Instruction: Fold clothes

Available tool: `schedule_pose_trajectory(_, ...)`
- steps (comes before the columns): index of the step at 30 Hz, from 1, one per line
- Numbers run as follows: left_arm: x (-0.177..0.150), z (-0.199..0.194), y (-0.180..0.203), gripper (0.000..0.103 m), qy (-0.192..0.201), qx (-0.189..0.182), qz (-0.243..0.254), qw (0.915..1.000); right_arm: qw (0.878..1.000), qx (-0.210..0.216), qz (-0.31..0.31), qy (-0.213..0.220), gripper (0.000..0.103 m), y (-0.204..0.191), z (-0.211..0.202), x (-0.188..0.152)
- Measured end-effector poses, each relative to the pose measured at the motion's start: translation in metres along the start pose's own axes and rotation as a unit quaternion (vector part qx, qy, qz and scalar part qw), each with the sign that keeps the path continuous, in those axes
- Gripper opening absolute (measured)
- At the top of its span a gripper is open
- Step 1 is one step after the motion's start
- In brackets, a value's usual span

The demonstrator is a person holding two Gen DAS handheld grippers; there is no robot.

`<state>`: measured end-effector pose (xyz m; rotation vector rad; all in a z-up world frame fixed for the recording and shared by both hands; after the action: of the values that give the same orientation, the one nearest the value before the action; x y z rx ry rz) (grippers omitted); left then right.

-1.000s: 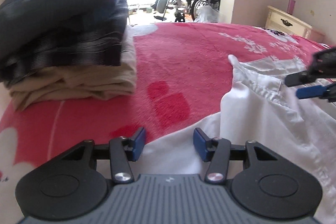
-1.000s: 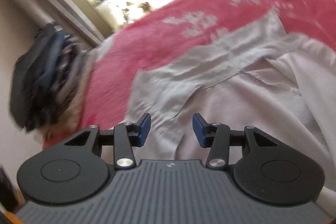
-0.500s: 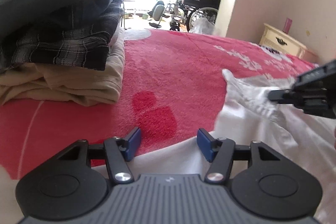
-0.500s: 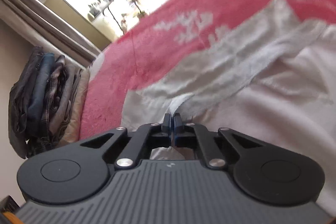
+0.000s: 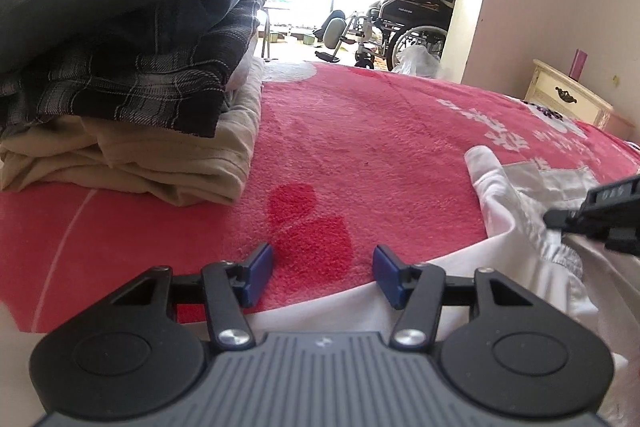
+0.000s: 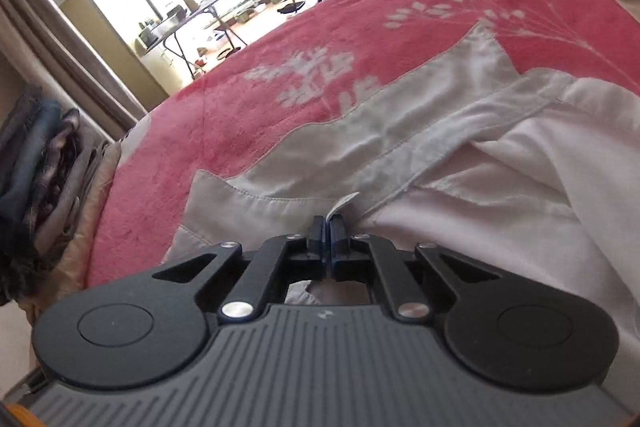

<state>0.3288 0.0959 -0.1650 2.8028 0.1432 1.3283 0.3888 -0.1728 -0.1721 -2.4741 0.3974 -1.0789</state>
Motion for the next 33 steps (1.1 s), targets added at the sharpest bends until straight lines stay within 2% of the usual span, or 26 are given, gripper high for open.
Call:
schedule_pose_trajectory(3,-0.001,0.0,0.0,0.058,0.001,0.001,0.003,1.0,1.0,0.023,-0.007,0.016,0.009,-0.002,-0.016,0.01)
schedule_pose_trajectory(6,0.0,0.001,0.001,0.058,0.001,0.004,0.006,1.0,0.999,0.04,-0.012,0.035,0.015,-0.002,-0.049,0.018)
schedule_pose_trajectory(7,0.0,0.001,0.001,0.059,0.002,0.005,0.007,1.0,0.998,0.05,-0.014,0.025,0.015,-0.002,-0.06,0.016)
schedule_pose_trajectory(12,0.001,-0.003,-0.001,0.058,0.003,0.005,0.0,1.0,0.991,0.088,-0.059,-0.083,0.015,-0.017,-0.096,-0.022)
schedule_pose_trajectory(17,0.012,-0.024,-0.007,0.058,0.016,0.002,-0.027,0.9995,0.967,0.132,-0.104,-0.19,0.015,-0.04,-0.121,-0.077)
schedule_pose_trajectory(19,0.016,-0.034,-0.005,0.058,0.022,0.003,-0.022,0.9995,0.957,0.13,-0.132,-0.223,0.015,-0.043,-0.125,-0.101)
schedule_pose_trajectory(22,0.022,-0.053,-0.004,0.058,0.027,0.004,-0.017,0.9995,0.952,0.1,-0.153,-0.247,0.016,-0.032,-0.128,-0.127)
schedule_pose_trajectory(25,0.03,-0.083,-0.003,0.059,0.037,-0.007,-0.015,0.9992,0.959,0.1,-0.153,-0.218,0.018,-0.023,-0.174,-0.117)
schedule_pose_trajectory(28,0.031,-0.123,0.005,0.06,0.041,-0.026,0.012,0.9987,0.965,0.101,-0.153,-0.189,0.018,-0.013,-0.221,-0.107)
schedule_pose_trajectory(33,-0.004,-0.198,0.024,0.065,0.026,-0.075,0.079,0.9937,0.973,0.101,-0.153,-0.14,0.021,0.003,-0.299,-0.09)
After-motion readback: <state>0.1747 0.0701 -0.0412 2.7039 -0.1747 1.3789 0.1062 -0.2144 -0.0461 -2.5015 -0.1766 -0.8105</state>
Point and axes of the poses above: each gripper's, at about its wrist camera, not at the fingertips, and z roughly the way its jaws point, y to its right, x to its top, the point moved 9 cm from there along z, roughly the way its jaws point, and after that the axes turned 3 degrees about x, right-handed, at the moved point
